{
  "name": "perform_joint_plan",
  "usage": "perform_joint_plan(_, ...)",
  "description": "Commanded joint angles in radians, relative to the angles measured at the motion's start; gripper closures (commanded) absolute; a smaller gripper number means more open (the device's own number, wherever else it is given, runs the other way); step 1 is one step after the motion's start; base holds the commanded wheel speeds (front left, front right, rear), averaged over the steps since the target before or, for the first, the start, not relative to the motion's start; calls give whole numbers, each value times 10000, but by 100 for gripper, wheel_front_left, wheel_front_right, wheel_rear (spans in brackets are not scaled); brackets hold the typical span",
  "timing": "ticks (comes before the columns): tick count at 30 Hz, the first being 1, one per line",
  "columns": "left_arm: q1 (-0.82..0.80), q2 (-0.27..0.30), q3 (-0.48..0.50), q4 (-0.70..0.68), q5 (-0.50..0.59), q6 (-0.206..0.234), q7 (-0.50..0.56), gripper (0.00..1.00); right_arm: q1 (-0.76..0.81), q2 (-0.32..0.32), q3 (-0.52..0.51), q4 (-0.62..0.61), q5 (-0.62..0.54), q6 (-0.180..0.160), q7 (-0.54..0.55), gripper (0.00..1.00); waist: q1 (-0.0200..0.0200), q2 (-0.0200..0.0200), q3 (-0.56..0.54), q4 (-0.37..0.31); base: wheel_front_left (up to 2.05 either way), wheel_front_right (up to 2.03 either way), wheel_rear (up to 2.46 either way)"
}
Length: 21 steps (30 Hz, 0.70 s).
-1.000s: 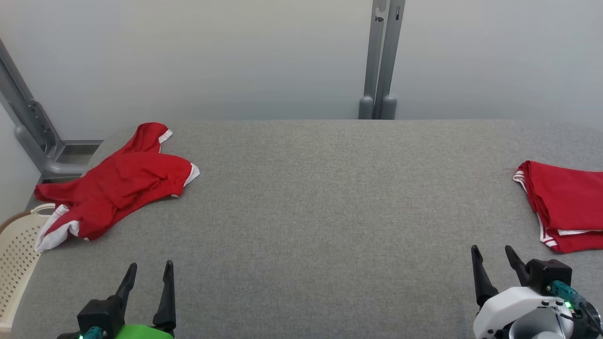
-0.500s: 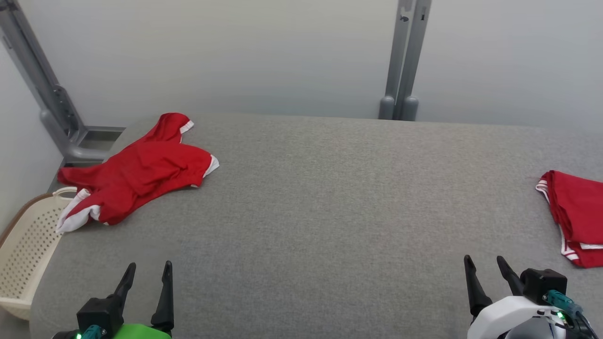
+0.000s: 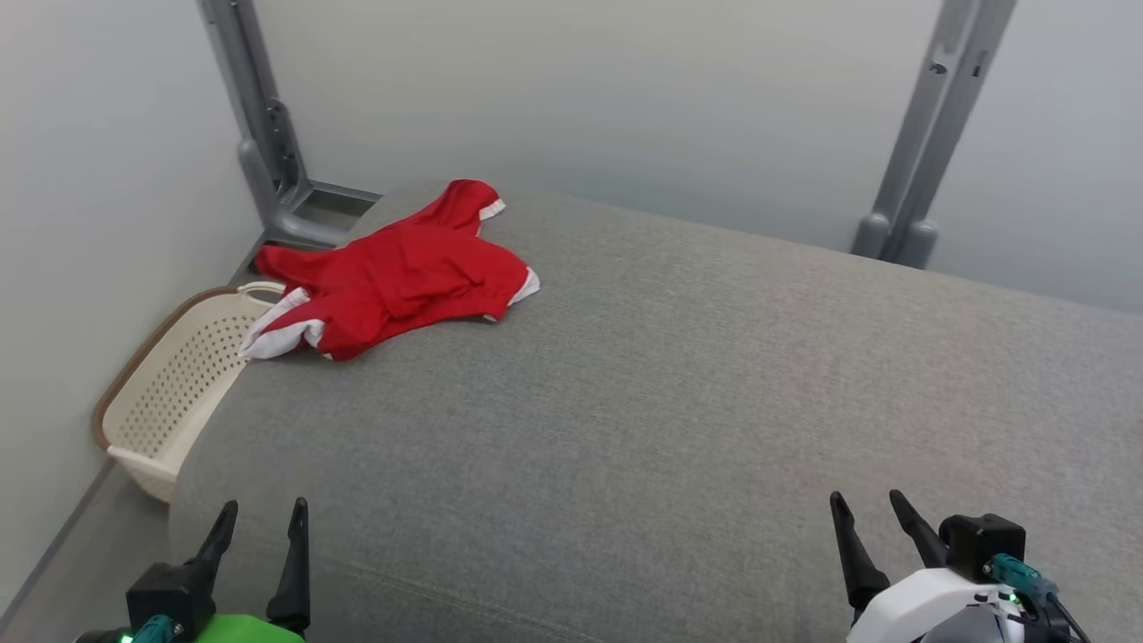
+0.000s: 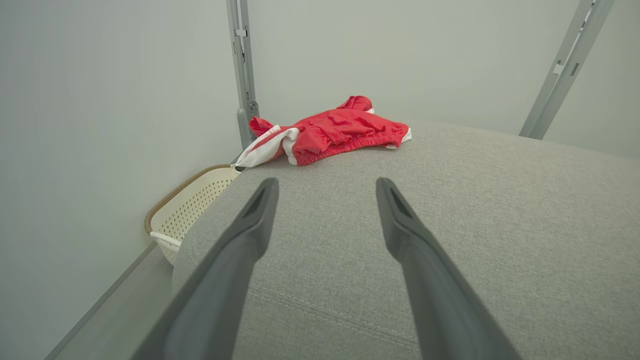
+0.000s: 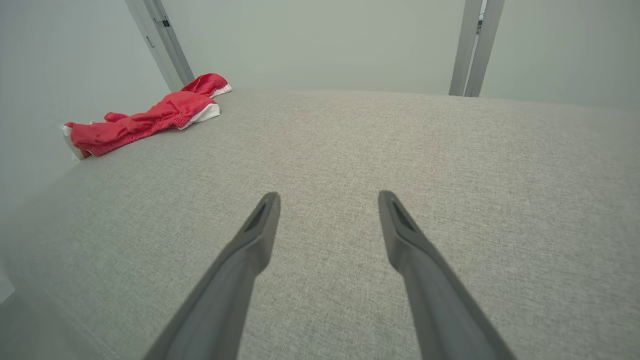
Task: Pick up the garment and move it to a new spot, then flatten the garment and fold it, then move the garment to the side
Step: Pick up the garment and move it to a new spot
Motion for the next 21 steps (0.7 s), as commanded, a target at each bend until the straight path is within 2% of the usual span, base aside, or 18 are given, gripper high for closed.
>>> perform_joint_plan(1,186,112,41,-63,-12,58,11,0,-104,-26,74,68,66,-12,-80,0,0,0,-75,792,0,0,0)
perform_joint_plan(9,445,191,377,-354,-248,295,-144,0,-565,-32,644,288,99,-12,-6,0,0,0,214,1227,0,0,0)
perform_joint_plan(18,610,174,409,-542,-298,460,-211,0,-812,-32,730,452,-35,-12,-78,0,0,0,334,1331,0,0,0)
perform_joint_plan(21,486,184,326,-492,-308,393,-117,0,-808,-32,755,486,-27,-12,-101,0,0,0,327,1320,0,0,0)
